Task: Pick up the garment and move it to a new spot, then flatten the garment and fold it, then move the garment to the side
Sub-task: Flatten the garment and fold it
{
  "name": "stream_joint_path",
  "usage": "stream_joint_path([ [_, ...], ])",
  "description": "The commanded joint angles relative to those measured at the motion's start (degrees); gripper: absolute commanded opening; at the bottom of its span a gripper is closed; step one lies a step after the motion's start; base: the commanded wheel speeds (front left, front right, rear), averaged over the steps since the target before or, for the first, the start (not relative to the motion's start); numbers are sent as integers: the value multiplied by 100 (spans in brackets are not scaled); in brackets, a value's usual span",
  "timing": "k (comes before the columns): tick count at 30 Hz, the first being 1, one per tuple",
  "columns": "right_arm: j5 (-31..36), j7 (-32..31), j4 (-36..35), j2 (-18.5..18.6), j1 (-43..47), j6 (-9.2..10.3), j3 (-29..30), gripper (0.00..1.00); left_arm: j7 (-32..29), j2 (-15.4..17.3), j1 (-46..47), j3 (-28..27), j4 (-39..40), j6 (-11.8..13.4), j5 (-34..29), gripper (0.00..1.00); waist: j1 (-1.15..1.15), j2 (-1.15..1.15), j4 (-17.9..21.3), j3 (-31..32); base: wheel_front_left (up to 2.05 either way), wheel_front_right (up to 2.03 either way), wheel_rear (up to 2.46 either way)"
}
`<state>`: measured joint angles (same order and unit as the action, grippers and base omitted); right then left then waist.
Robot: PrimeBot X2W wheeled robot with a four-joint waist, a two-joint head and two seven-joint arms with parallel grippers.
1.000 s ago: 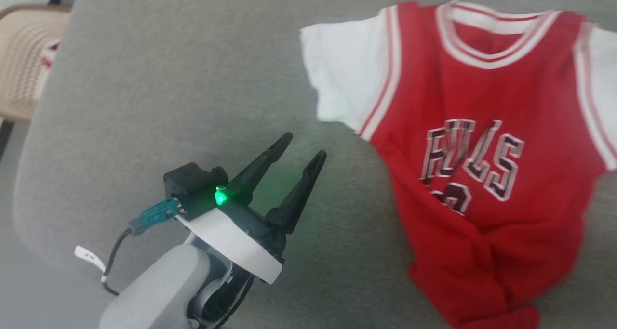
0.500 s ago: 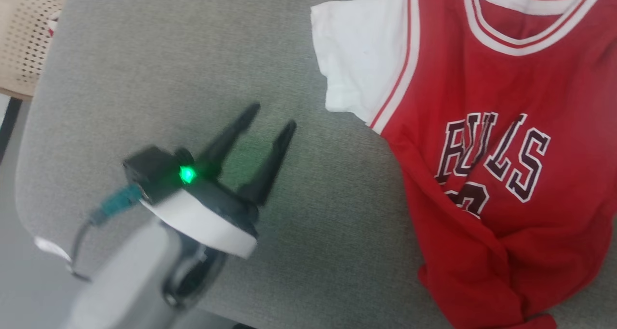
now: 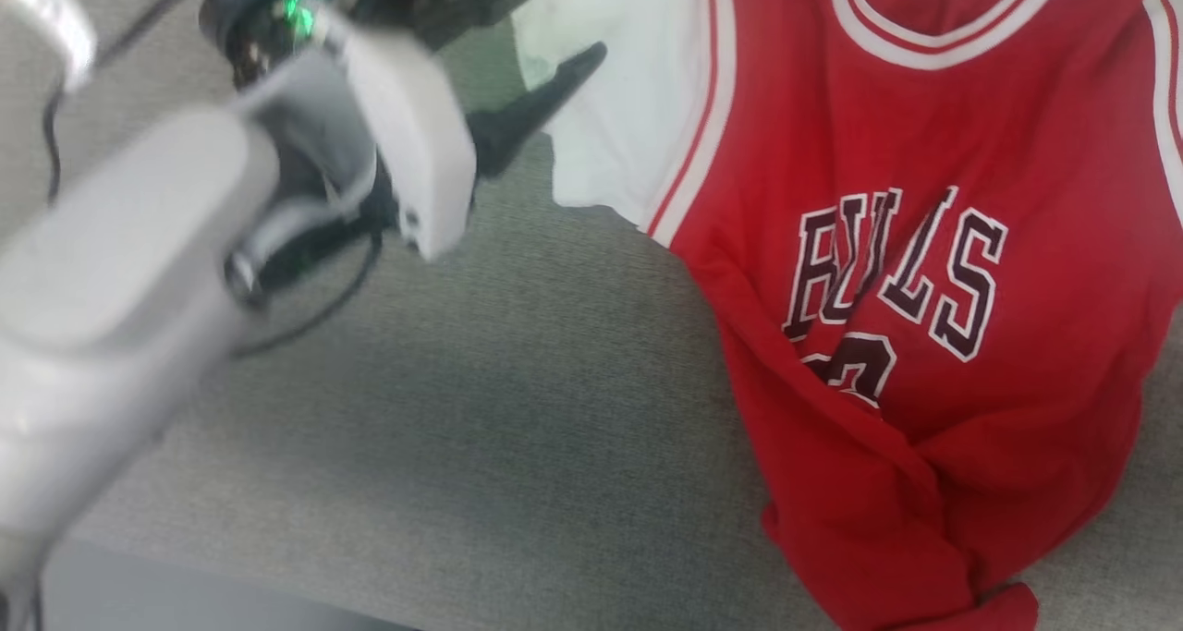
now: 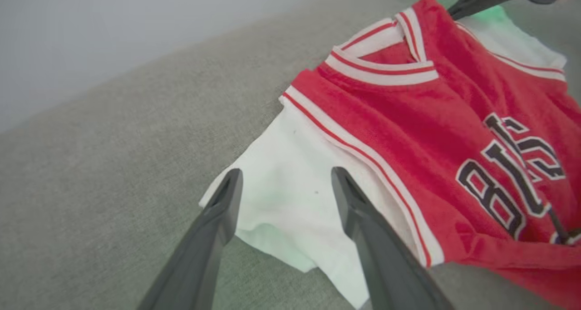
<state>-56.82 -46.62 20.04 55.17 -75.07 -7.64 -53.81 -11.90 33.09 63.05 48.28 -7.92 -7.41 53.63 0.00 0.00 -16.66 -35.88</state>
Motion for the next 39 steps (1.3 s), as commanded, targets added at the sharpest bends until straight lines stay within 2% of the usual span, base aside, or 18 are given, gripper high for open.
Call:
stream_joint_path([
  [1, -4, -14, 189, -19, 101, 28, -232, 0, -344, -8, 464, 232, -231, -5, 310, 100, 0, 0, 85, -104, 0, 0, 0],
  [4, -63, -6, 214, -48, -23, 28, -380, 0, -874, -92, 1061, 697, -708, -5, 658, 100, 0, 0, 148, -202, 0, 0, 0],
  [10, -187, 54, 283, -112, -291, 43, -632, 0, -1404, -364, 1921, 1495, -1560, -6, 1197, 100, 0, 0, 273, -346, 0, 0, 0],
  [16, -275, 133, 373, -274, -499, 47, -889, 0, -1917, -533, 2343, 2171, -2211, -5, 1597, 100, 0, 0, 449, -481, 0, 0, 0],
  [21, -382, 237, 444, -381, -620, 46, -1097, 0, -2030, -624, 2433, 2426, -2282, -6, 1804, 100, 0, 0, 538, -519, 0, 0, 0],
  [22, -402, 256, 460, -392, -638, 47, -1127, 0, -2074, -637, 2408, 2461, -2242, -6, 1856, 71, 0, 0, 546, -518, 0, 0, 0],
  [23, -402, 256, 460, -392, -638, 47, -1127, 0, -2074, -637, 2408, 2461, -2242, -6, 1856, 71, 0, 0, 546, -518, 0, 0, 0],
  [24, -426, 288, 470, -400, -656, 47, -1154, 0, -2110, -643, 2381, 2498, -2173, -8, 1900, 29, 0, 0, 552, -518, 0, 0, 0],
  [25, -445, 319, 484, -405, -679, 47, -1174, 0, -2155, -641, 2333, 2524, -2123, -14, 1961, 0, 0, 0, 556, -515, 0, 0, 0],
  [30, -644, 594, 567, -476, -790, 46, -1191, 0, -2009, -549, 2234, 2561, -2030, -12, 2179, 0, 0, 0, 593, -474, 0, 0, 0],
  [33, -783, 869, 594, -540, -824, 42, -1095, 0, -1724, -486, 2284, 2539, -2066, -9, 2221, 0, 0, 0, 623, -404, 0, 0, 0],
  [37, -963, 1589, 634, -652, -1046, 20, -815, 0, -643, -370, 2608, 2433, -2426, -7, 2037, 0, 0, 0, 720, -244, 0, 0, 0],
  [39, -980, 1959, 728, -707, -1179, 20, -681, 0, -173, -434, 2692, 2346, -2638, -7, 2054, 0, 0, 0, 775, -176, 0, 0, 0],
])
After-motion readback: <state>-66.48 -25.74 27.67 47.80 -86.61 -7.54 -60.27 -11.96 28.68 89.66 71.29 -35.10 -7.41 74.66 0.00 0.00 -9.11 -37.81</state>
